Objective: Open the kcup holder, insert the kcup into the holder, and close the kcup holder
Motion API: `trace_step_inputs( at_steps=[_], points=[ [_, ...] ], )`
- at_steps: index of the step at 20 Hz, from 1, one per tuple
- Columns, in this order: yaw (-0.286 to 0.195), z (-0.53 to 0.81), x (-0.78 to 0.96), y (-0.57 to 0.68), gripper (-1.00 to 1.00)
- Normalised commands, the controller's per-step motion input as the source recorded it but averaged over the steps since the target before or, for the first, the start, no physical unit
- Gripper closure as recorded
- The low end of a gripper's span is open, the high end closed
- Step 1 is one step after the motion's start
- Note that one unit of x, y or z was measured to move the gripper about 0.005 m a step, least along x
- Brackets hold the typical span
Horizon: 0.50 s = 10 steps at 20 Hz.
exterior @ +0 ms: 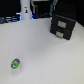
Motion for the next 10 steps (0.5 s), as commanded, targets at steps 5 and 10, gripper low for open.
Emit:
trace_step_inputs(
  at_steps=[5, 10],
  points=[
    [-0.131, 0.17, -0.21, 0.51, -1.00],
    [-0.182, 0.09, -0.32, 0.57, -1.00]
  ],
)
